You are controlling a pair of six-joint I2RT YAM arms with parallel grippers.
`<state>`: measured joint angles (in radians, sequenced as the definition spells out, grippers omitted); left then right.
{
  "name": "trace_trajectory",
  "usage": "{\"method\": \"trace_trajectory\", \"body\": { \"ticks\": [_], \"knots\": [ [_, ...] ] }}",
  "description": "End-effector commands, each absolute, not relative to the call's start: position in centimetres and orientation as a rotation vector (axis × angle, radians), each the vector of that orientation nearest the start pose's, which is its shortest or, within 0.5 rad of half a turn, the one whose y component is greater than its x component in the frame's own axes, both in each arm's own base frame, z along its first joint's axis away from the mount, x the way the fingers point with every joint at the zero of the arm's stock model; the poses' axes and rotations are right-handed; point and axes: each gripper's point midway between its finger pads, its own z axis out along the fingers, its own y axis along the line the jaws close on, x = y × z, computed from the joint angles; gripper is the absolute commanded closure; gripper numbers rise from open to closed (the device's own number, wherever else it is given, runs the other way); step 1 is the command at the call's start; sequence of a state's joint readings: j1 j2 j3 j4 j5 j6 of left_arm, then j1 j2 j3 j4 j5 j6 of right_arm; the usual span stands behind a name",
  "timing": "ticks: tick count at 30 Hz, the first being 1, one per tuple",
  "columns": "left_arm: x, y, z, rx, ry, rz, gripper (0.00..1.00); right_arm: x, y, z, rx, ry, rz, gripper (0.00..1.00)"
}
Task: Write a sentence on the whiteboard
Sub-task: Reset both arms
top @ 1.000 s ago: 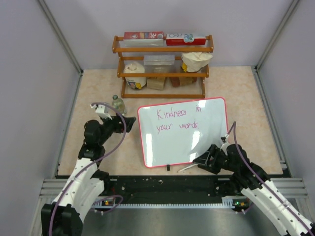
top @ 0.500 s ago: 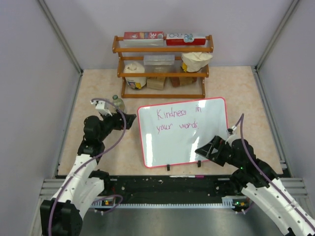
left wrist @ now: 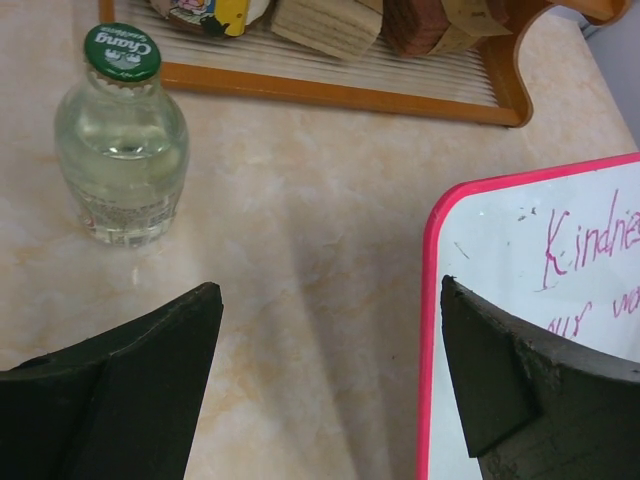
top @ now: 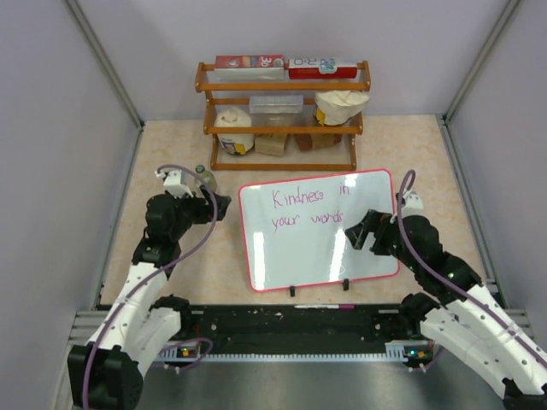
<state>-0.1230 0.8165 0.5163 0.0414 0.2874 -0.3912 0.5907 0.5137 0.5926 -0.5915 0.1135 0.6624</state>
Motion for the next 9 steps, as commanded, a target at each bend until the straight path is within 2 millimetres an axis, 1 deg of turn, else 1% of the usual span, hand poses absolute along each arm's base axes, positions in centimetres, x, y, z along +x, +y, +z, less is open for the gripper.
{"method": "trace_trajectory", "body": {
  "ticks": [1, 2, 3, 4, 5, 6, 7, 8, 9],
  "knots": [
    [30.6, -8.5, 21.2, -0.075, 1.802, -0.514, 0.08, 23.2, 12.3, 21.9, 0.098, 1.906, 0.502, 0.01],
    [30.6, -8.3, 21.1, -0.080, 1.799, -0.502, 0.07, 23.5, 12.3, 22.1, 0.087, 1.880, 0.495, 0.01],
    [30.7, -8.0, 21.3, -0.088, 1.788, -0.486, 0.07, 23.9, 12.4, 21.9, 0.067, 1.858, 0.484, 0.01],
    [30.6, -8.0, 21.2, -0.086, 1.785, -0.485, 0.07, 24.4, 12.5, 22.9, 0.073, 1.797, 0.499, 0.01],
    [30.6, -8.2, 21.3, -0.071, 1.775, -0.490, 0.04, 24.7, 12.3, 23.9, 0.086, 1.742, 0.498, 0.01],
    [30.6, -8.3, 21.6, -0.043, 1.761, -0.486, 0.04, 24.9, 12.0, 23.3, 0.075, 1.720, 0.479, 0.01],
    [30.5, -8.6, 21.7, -0.026, 1.760, -0.493, 0.03, 25.1, 11.6, 23.5, 0.087, 1.686, 0.464, 0.01],
    [30.6, -8.5, 21.6, -0.028, 1.761, -0.485, 0.03, 25.6, 10.7, 24.6, 0.133, 1.612, 0.440, 0.01],
    [30.7, -8.4, 21.5, -0.027, 1.759, -0.471, 0.02, 25.5, 9.8, 23.5, 0.123, 1.606, 0.376, 0.01]
  ]
}}
